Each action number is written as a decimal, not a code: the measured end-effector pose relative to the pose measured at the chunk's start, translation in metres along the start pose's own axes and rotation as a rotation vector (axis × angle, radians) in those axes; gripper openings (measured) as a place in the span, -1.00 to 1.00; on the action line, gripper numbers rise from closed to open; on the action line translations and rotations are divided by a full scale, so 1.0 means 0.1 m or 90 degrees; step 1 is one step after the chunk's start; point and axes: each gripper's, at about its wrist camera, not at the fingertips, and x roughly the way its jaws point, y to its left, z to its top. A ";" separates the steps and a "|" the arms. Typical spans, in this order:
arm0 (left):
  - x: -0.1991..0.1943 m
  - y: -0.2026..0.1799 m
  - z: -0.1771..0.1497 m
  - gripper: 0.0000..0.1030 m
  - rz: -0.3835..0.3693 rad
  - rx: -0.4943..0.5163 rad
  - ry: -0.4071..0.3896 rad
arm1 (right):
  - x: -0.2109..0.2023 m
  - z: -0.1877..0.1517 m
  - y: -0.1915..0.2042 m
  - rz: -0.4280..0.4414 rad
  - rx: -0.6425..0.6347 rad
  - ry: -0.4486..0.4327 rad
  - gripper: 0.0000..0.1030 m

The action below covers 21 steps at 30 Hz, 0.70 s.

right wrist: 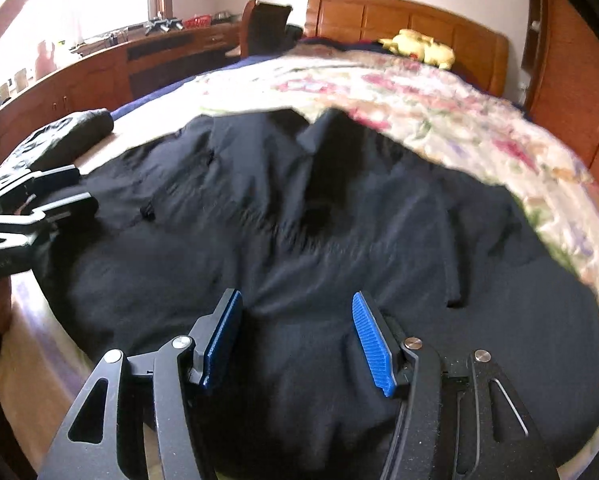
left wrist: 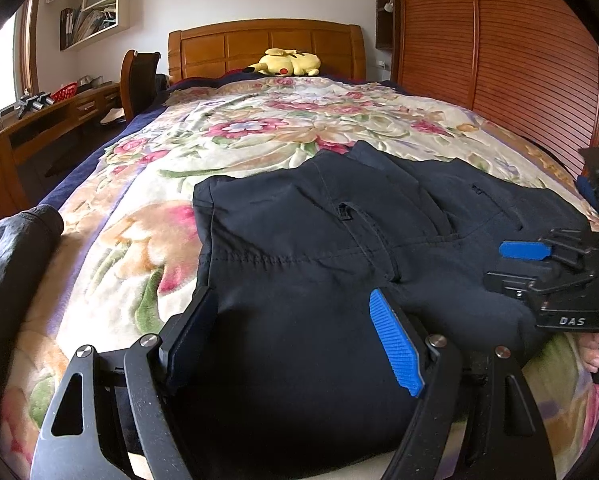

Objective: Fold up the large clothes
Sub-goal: 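Move the left gripper to the folded black coat's edge and grasp it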

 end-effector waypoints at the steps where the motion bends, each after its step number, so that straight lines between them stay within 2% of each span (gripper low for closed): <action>1: -0.03 0.01 0.00 0.54 -0.001 0.002 -0.003 | 0.02 -0.02 -0.01 0.006 0.005 -0.004 0.16; 9: -0.35 0.10 -0.09 0.54 0.020 0.015 -0.040 | 0.08 -0.03 0.00 -0.002 -0.001 -0.010 0.16; 15: -0.44 0.27 -0.35 0.54 0.056 -0.005 -0.022 | -0.11 -0.08 0.04 -0.019 -0.017 -0.022 0.16; 21: -0.42 0.43 -0.48 0.54 0.055 -0.046 -0.006 | -0.18 -0.11 0.07 -0.032 -0.030 -0.031 0.16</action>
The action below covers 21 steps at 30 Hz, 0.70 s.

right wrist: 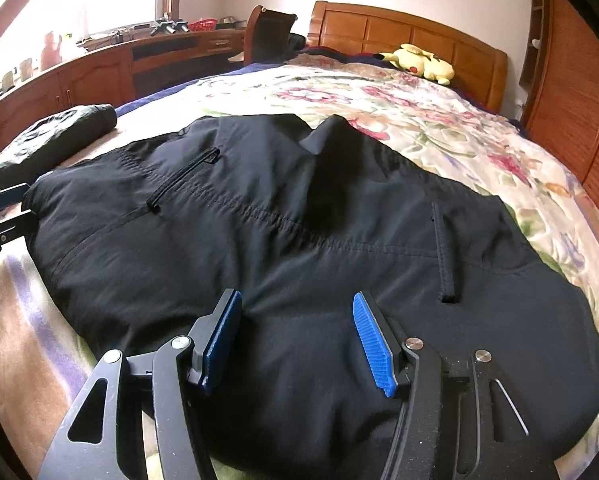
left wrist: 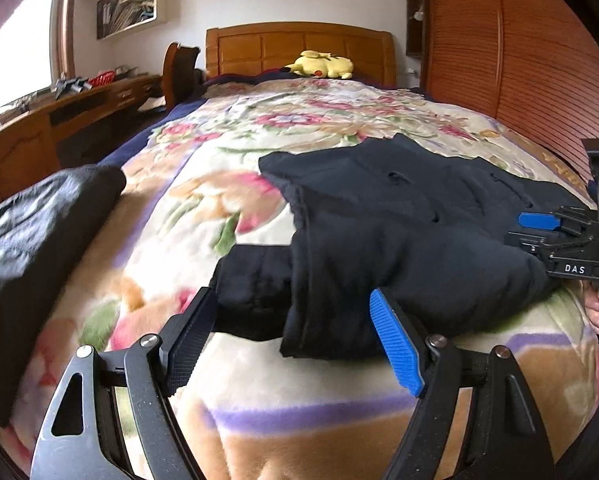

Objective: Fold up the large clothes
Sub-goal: 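Move the left gripper to the folded black coat's edge and grasp it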

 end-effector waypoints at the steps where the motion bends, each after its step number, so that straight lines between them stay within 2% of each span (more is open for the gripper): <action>1: 0.01 0.01 -0.01 0.54 -0.004 -0.006 0.002 | -0.02 -0.01 0.01 -0.001 -0.001 -0.001 0.16; 9: 0.04 -0.02 -0.07 0.55 0.011 -0.012 0.007 | -0.35 -0.16 -0.10 0.044 0.026 -0.025 0.17; 17: 0.13 -0.01 -0.06 0.61 0.017 -0.024 0.036 | -0.39 -0.24 -0.17 0.039 0.021 -0.020 0.16; 21: 0.15 0.01 -0.05 0.62 -0.002 -0.038 0.045 | -0.37 -0.23 -0.14 0.030 0.018 -0.018 0.18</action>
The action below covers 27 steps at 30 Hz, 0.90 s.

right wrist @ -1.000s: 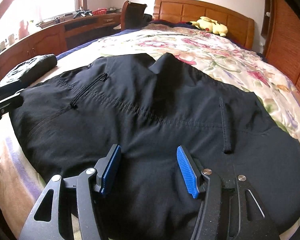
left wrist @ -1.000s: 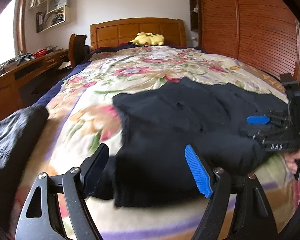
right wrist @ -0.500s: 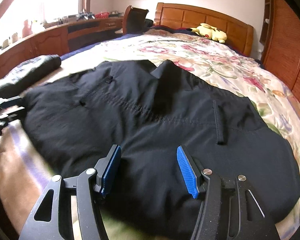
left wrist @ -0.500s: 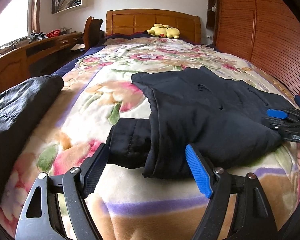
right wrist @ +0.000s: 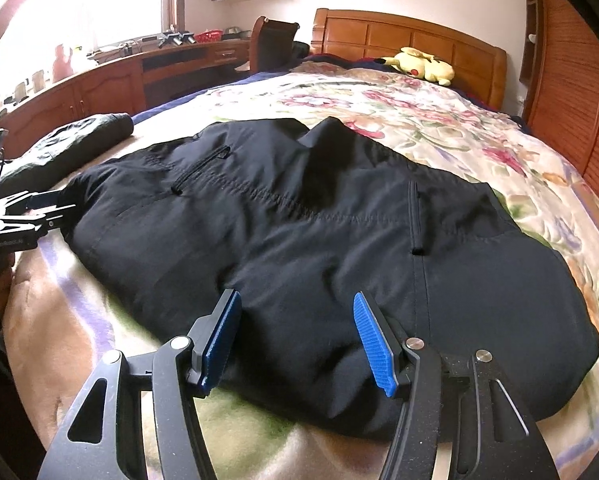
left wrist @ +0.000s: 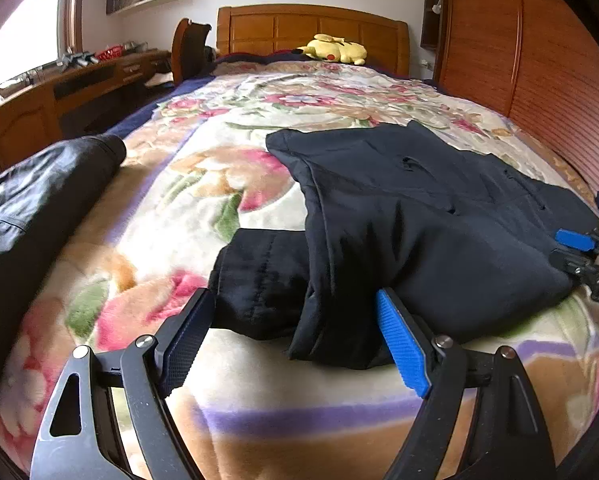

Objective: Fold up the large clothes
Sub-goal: 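Move the left gripper to the folded black coat's edge and grasp it, then lift the coat edge with the left gripper and roll it over the coat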

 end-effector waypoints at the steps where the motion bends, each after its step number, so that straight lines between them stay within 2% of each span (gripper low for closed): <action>1: 0.01 0.01 0.00 0.60 -0.007 -0.006 0.004 | 0.00 0.00 0.01 -0.002 -0.001 0.001 0.18; 3: 0.01 0.03 0.01 0.52 -0.026 -0.024 0.012 | 0.02 0.01 0.02 -0.005 -0.002 0.001 0.19; 6: 0.03 0.01 0.01 0.28 -0.050 -0.030 0.017 | 0.03 0.01 0.03 -0.008 -0.004 0.001 0.19; 8: 0.02 -0.03 0.00 0.02 -0.058 -0.024 0.016 | 0.03 0.01 0.03 -0.008 -0.005 -0.001 0.19; 13: -0.01 -0.14 0.00 -0.39 -0.063 -0.004 0.004 | 0.03 0.00 0.03 -0.010 -0.007 -0.002 0.19; 17: -0.07 -0.18 0.00 -0.49 -0.059 0.008 -0.013 | 0.03 -0.01 0.03 -0.010 -0.007 -0.002 0.19; 27: -0.14 -0.20 0.01 -0.50 -0.053 0.015 -0.028 | 0.05 -0.01 0.01 -0.005 -0.005 0.003 0.25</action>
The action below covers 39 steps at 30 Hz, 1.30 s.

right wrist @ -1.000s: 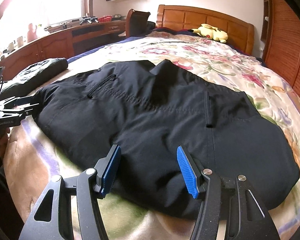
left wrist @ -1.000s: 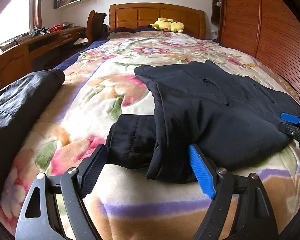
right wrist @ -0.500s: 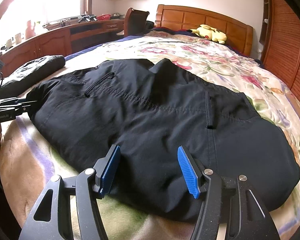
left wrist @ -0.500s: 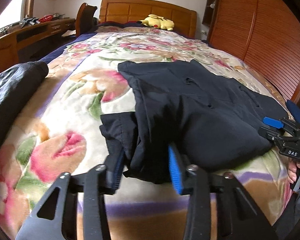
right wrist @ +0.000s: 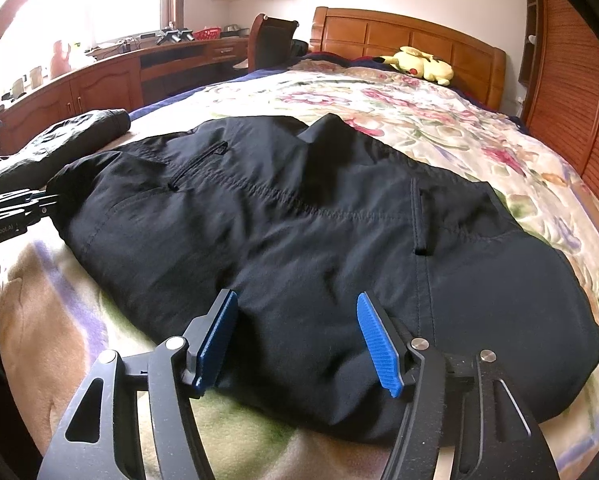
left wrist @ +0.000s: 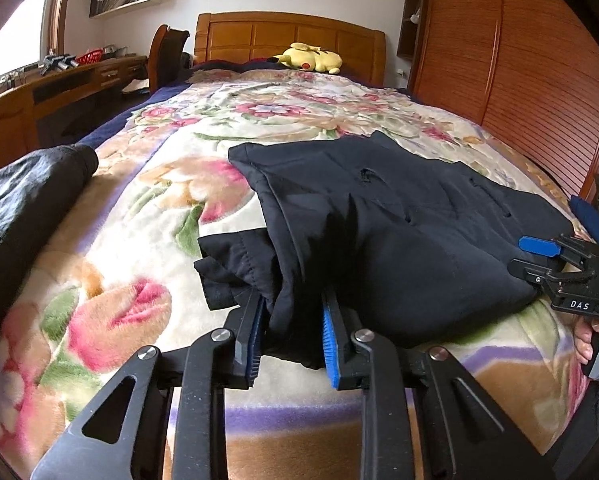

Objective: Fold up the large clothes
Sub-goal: 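Lift the coat edge with the left gripper and roll it over the coat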

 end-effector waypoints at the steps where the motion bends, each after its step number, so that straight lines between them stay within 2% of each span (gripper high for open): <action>1: -0.02 -0.01 0.01 -0.53 0.000 0.003 -0.006 | 0.00 0.00 0.00 -0.001 -0.001 0.000 0.26; 7: -0.22 -0.20 0.17 -0.62 0.008 0.038 -0.080 | 0.01 0.01 -0.02 -0.001 0.003 0.001 0.27; 13: -0.36 -0.50 0.55 -0.64 0.027 0.085 -0.133 | -0.11 0.00 -0.18 0.020 0.032 -0.008 0.27; 15: -0.39 -0.63 0.70 -0.64 0.024 0.099 -0.143 | -0.22 -0.02 -0.29 0.009 0.043 -0.023 0.27; 20: -0.41 -1.09 1.06 -0.65 0.014 0.160 -0.165 | -0.43 -0.14 -0.63 -0.067 0.068 -0.043 0.27; 25: -0.33 -1.72 1.28 -0.66 -0.013 0.236 -0.173 | -0.61 -0.28 -0.93 -0.094 0.103 -0.058 0.27; 30: -0.12 -2.40 1.39 -0.66 -0.050 0.294 -0.153 | -0.74 -0.45 -1.11 -0.119 0.124 -0.059 0.27; 39: -0.09 -3.34 1.29 -0.67 -0.137 0.365 -0.129 | -1.03 -0.67 -1.31 -0.145 0.153 -0.067 0.27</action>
